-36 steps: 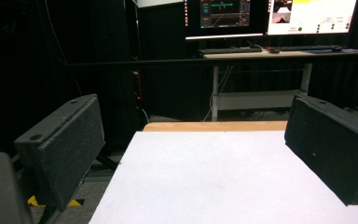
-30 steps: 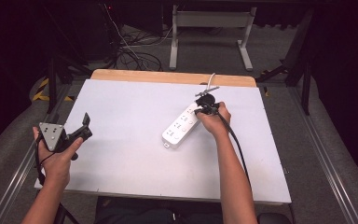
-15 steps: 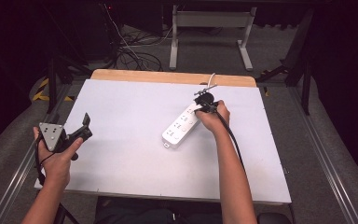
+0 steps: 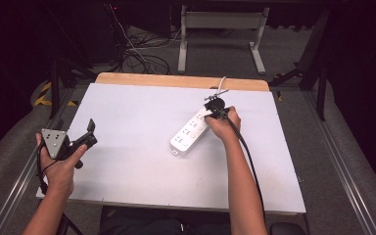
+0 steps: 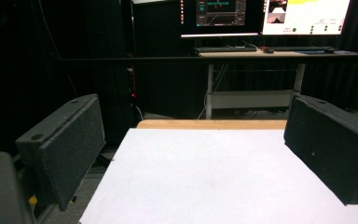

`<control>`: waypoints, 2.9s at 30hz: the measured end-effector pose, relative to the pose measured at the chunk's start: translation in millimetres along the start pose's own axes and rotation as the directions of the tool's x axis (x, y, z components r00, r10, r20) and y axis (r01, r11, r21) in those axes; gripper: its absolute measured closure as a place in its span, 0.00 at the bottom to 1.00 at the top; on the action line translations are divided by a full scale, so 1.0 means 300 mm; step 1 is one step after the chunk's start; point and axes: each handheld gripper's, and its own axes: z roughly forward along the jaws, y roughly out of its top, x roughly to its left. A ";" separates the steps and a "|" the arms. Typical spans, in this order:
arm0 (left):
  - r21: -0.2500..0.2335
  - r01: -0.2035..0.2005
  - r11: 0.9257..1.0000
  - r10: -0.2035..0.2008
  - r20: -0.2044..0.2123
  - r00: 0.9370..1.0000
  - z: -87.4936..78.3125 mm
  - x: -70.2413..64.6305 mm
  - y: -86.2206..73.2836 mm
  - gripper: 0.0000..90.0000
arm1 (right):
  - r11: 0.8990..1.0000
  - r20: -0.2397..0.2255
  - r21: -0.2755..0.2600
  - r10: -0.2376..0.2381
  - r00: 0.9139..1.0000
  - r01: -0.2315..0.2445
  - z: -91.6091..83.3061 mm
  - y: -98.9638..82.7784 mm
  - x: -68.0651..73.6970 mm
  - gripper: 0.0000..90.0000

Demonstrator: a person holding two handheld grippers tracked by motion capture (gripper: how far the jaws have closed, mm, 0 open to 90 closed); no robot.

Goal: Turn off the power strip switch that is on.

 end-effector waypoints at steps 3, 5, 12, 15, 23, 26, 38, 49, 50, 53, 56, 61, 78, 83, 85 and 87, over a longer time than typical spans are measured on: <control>-0.003 0.002 1.000 -0.002 0.001 1.000 -0.002 0.000 0.000 0.06 | 1.000 -0.004 0.000 0.003 1.000 -0.003 0.000 -0.001 -0.001 1.00; 0.000 0.002 1.000 -0.002 0.001 1.000 -0.002 0.000 0.000 0.06 | 1.000 -0.008 0.001 0.006 1.000 -0.006 0.000 -0.001 -0.002 1.00; 0.001 0.001 1.000 -0.001 -0.003 1.000 0.001 0.001 -0.001 0.06 | 1.000 -0.007 0.008 0.001 1.000 -0.001 0.000 0.002 -0.002 1.00; 0.000 0.001 1.000 -0.001 -0.002 1.000 -0.001 -0.001 0.000 0.06 | 1.000 0.003 0.015 -0.004 1.000 0.004 0.000 0.005 0.003 1.00; -0.006 0.004 1.000 -0.004 0.003 1.000 -0.006 -0.007 0.002 0.06 | 0.999 0.011 0.032 -0.010 1.000 0.009 -0.004 0.009 0.015 1.00; -0.005 0.000 1.000 0.000 0.004 1.000 -0.008 -0.010 0.003 0.06 | 1.000 0.013 0.030 -0.008 1.000 0.008 -0.004 0.008 0.016 1.00; -0.005 0.009 1.000 -0.009 0.002 1.000 -0.003 -0.006 0.002 0.06 | 0.998 -0.019 0.053 0.018 1.000 -0.017 -0.005 0.018 0.002 1.00; -0.003 0.006 1.000 -0.006 0.003 1.000 0.001 -0.009 0.001 0.06 | 0.998 -0.028 0.064 0.011 1.000 -0.009 -0.005 0.025 -0.001 1.00; -0.002 0.008 1.000 -0.008 0.003 1.000 0.002 -0.009 0.001 0.06 | 0.998 -0.024 0.063 0.004 1.000 -0.002 -0.006 0.026 0.000 1.00; -0.002 0.009 1.000 -0.009 0.006 1.000 0.002 -0.010 0.001 0.06 | 0.998 -0.026 0.064 -0.007 1.000 0.009 -0.016 0.029 0.000 1.00; -0.004 0.008 1.000 -0.008 0.006 1.000 0.001 -0.012 0.002 0.06 | 0.998 -0.004 0.059 -0.032 0.999 0.032 -0.022 0.024 -0.003 1.00; -0.002 0.010 1.000 -0.010 0.005 1.000 0.004 -0.010 0.001 0.06 | 0.998 -0.012 -0.048 -0.027 1.000 0.026 -0.080 0.022 -0.025 1.00; -0.005 0.007 1.000 -0.007 0.008 1.000 0.007 -0.016 0.002 0.06 | 0.923 -0.114 -0.384 -0.037 0.993 -0.010 -0.411 -0.097 -0.116 1.00; -0.008 0.012 1.000 -0.012 -0.010 1.000 0.005 -0.008 0.004 0.07 | 0.835 -0.107 -0.548 -0.006 0.994 -0.054 -0.516 -0.280 -0.163 1.00; -0.008 0.011 1.000 -0.011 -0.017 1.000 0.006 -0.004 0.004 0.07 | 0.809 -0.106 -0.585 -0.001 0.994 -0.062 -0.520 -0.322 -0.165 1.00; -0.006 0.010 1.000 -0.010 -0.017 1.000 0.007 -0.005 0.004 0.07 | 0.758 -0.096 -0.647 0.030 0.995 -0.085 -0.517 -0.405 -0.166 1.00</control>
